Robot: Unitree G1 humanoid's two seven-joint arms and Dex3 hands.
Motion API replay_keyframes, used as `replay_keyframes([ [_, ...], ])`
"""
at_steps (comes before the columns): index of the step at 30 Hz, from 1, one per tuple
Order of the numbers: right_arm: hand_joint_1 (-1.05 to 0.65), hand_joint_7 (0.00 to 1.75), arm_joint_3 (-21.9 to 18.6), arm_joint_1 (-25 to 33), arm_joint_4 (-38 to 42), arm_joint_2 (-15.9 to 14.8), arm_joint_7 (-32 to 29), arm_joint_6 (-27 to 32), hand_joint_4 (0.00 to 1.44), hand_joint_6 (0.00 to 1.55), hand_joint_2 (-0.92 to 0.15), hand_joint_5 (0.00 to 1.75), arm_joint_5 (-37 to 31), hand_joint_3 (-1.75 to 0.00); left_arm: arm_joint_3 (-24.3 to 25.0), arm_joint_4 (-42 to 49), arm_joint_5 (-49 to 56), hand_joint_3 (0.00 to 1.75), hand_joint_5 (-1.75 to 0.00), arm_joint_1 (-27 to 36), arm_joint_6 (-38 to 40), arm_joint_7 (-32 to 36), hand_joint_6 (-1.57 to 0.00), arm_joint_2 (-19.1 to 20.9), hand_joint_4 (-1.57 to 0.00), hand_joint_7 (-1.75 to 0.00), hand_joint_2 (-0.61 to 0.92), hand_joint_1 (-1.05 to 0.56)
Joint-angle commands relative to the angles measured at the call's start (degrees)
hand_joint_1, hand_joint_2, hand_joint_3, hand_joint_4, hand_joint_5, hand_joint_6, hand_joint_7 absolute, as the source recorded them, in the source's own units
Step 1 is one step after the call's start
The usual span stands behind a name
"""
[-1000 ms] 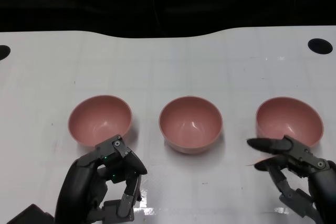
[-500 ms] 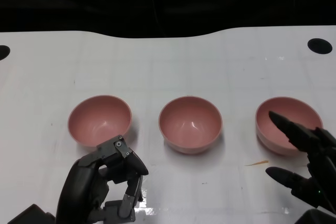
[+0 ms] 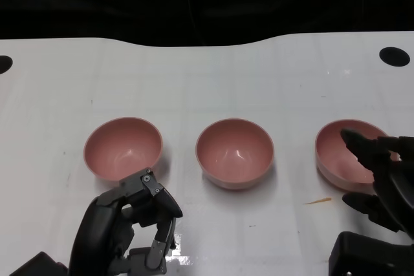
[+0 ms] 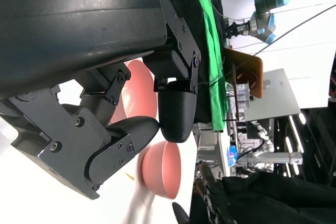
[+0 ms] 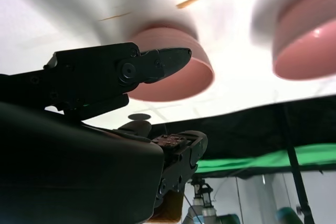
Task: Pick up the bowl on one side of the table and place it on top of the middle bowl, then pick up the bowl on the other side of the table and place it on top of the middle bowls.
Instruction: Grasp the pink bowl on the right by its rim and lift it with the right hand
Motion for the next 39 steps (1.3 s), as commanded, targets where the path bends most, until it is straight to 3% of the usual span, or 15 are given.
replay_keyframes([
  [1,-0.60,0.04,1.6,-3.4,4.3,-1.6,0.9,2.1,0.06,0.30,-0.85,0.54,-1.3,-0.01,0.3,-0.6,0.7,1.34,-1.75,0.4,-0.4,0.7,-0.78,0.3,-0.85,-1.50,0.41,-0.17],
  [12,-0.61,0.01,8.2,-14.3,21.6,-3.6,0.7,3.0,0.29,0.37,-0.86,0.18,-1.0,0.00,0.2,-1.3,0.0,1.32,-1.75,0.8,0.2,0.4,-0.78,0.0,-0.85,-1.49,0.42,-0.15],
  [19,-0.57,0.03,12.5,-19.4,30.2,-3.8,2.3,3.9,0.40,0.47,-0.90,0.14,-0.3,-0.01,0.2,-1.4,-0.3,1.31,-1.75,1.1,-0.3,0.2,-0.78,-0.1,-0.85,-1.48,0.42,-0.15],
  [22,-0.49,0.05,13.9,-21.3,34.3,-3.9,0.2,2.6,0.59,0.59,-0.92,0.15,0.2,-0.04,0.2,-1.5,-0.3,1.30,-1.75,1.1,-0.4,0.2,-0.78,-0.2,-0.84,-1.48,0.43,-0.15],
  [23,-0.41,0.09,13.8,-21.6,35.6,-3.9,-2.0,1.5,0.78,0.69,-0.92,0.25,0.7,-0.07,0.1,-1.7,-0.2,1.30,-1.75,1.2,-0.3,0.3,-0.78,-0.2,-0.84,-1.48,0.43,-0.16],
  [24,-0.35,0.08,13.8,-21.9,36.7,-3.9,-4.1,0.5,0.84,0.79,-0.92,0.45,1.2,-0.09,0.1,-1.8,-0.2,1.30,-1.75,1.3,-0.2,0.3,-0.78,-0.3,-0.84,-1.48,0.43,-0.16],
  [26,-0.27,0.09,13.4,-22.3,38.9,-3.9,-8.1,-2.1,0.82,1.02,-0.92,0.99,2.5,-0.12,0.0,-2.1,-0.1,1.30,-1.75,1.4,0.0,0.4,-0.78,-0.3,-0.85,-1.48,0.43,-0.16],
  [27,-0.25,0.10,13.2,-22.6,40.1,-4.1,-10.3,-3.8,0.82,1.07,-0.92,1.10,3.2,-0.13,0.0,-2.1,-0.1,1.29,-1.75,1.5,0.0,0.3,-0.78,-0.4,-0.85,-1.48,0.43,-0.16],
  [28,-0.23,0.31,13.2,-22.9,41.4,-4.3,-12.8,-5.7,0.80,1.11,-0.92,1.41,3.8,-0.14,-0.1,-2.1,0.0,1.29,-1.75,1.5,0.0,0.3,-0.78,-0.4,-0.85,-1.48,0.43,-0.16],
  [29,-0.23,0.91,13.2,-23.3,42.6,-4.4,-15.1,-7.2,0.84,0.91,-0.92,1.61,4.1,-0.17,-0.1,-2.1,0.0,1.29,-1.75,1.5,0.1,0.3,-0.78,-0.4,-0.85,-1.48,0.43,-0.16],
  [30,-0.24,1.05,13.1,-23.5,43.2,-4.4,-17.2,-8.3,0.86,0.84,-0.92,1.68,4.5,-0.16,-0.1,-2.1,0.1,1.29,-1.75,1.6,0.1,0.4,-0.78,-0.4,-0.85,-1.48,0.43,-0.16],
  [33,-0.22,1.23,13.3,-24.0,43.6,-4.7,-24.3,-12.0,0.90,0.83,-0.91,1.74,4.4,-0.19,0.0,-2.2,0.1,1.28,-1.75,1.5,0.2,0.5,-0.78,-0.5,-0.85,-1.48,0.43,-0.16],
  [35,-0.22,1.40,14.0,-24.7,43.6,-4.9,-29.6,-14.3,0.93,0.81,-0.74,1.74,3.3,-0.46,0.0,-2.1,0.2,1.28,-1.75,1.5,0.1,0.5,-0.78,-0.4,-0.85,-1.48,0.43,-0.16],
  [37,-0.23,1.64,14.3,-25.1,42.4,-4.8,-33.0,-16.1,0.94,0.74,-0.68,1.75,2.7,-0.55,0.0,-2.0,0.6,1.28,-1.75,1.5,-0.2,0.6,-0.78,-0.4,-0.84,-1.48,0.43,-0.16],
  [39,-0.20,1.72,14.7,-25.7,41.5,-4.7,-35.7,-17.9,0.95,0.71,-0.64,1.75,2.5,-0.59,0.0,-2.1,0.5,1.28,-1.75,1.5,0.0,0.7,-0.78,-0.5,-0.84,-1.48,0.44,-0.16],
])
